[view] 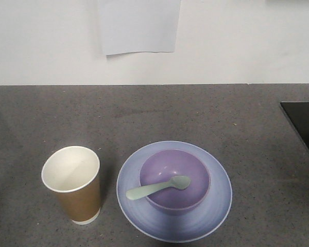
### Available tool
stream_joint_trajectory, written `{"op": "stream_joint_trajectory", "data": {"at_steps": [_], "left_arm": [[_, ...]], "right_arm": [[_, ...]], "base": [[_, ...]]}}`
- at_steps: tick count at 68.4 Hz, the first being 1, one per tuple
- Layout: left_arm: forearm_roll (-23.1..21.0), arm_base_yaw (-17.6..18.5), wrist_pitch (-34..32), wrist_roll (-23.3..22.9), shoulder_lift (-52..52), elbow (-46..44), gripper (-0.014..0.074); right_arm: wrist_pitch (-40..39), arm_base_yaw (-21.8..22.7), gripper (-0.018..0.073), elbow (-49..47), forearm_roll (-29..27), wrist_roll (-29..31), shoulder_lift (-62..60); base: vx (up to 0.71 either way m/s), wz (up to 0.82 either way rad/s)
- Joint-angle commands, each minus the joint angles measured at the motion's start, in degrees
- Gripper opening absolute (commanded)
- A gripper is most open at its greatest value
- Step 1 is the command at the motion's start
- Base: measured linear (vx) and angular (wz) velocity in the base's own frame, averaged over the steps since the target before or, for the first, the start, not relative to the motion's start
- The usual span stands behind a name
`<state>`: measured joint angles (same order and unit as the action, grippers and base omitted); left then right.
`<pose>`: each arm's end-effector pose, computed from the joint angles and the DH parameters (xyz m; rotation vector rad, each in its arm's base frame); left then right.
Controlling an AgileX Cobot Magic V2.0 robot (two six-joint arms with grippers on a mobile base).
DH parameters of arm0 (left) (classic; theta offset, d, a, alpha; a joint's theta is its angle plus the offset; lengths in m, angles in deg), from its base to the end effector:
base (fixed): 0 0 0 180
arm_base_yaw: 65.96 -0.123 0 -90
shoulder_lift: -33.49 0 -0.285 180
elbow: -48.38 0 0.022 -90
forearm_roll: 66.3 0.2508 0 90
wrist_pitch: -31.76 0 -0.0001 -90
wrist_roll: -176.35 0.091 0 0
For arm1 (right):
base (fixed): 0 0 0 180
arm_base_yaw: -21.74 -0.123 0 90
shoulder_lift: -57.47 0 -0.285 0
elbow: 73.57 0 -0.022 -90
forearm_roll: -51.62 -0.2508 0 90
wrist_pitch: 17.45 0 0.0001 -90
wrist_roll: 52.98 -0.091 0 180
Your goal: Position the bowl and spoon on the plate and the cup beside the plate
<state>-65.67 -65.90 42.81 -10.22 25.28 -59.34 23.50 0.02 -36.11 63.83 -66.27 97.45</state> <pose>0.0526 0.0001 0.2243 -0.0838 1.5960 -0.0799 0.0988 0.0258 0.3401 -0.2305 2.0397 0.1365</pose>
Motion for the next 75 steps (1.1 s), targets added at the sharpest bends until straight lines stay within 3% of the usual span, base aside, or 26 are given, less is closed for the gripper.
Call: {"op": "stream_joint_trajectory", "data": {"at_steps": [1,13,27,75], "left_arm": [[-1.8,-1.4,-6.1,0.2,1.8,0.9,-0.0006],[-2.9,-2.2,-12.2,0.0,1.9,5.4,-0.0006],[-1.1,-2.2,-12.4,0.0,1.9,5.3,-0.0006],[-1.1,-2.2,-11.8,0.0,1.9,5.3,-0.0006]], "right_arm": [[-3.9,0.3,-0.0011,-1.4,1.0,0.4,0.1],[-3.9,0.3,-0.0011,-1.4,1.0,0.4,0.1],[-3.9,0.3,-0.0011,-1.4,1.0,0.4,0.1],[-3.9,0.3,-0.0011,-1.4,1.0,0.4,0.1]], "base": [[0.0,0.0],[0.0,0.0],[0.0,0.0],[0.0,0.0]]}}
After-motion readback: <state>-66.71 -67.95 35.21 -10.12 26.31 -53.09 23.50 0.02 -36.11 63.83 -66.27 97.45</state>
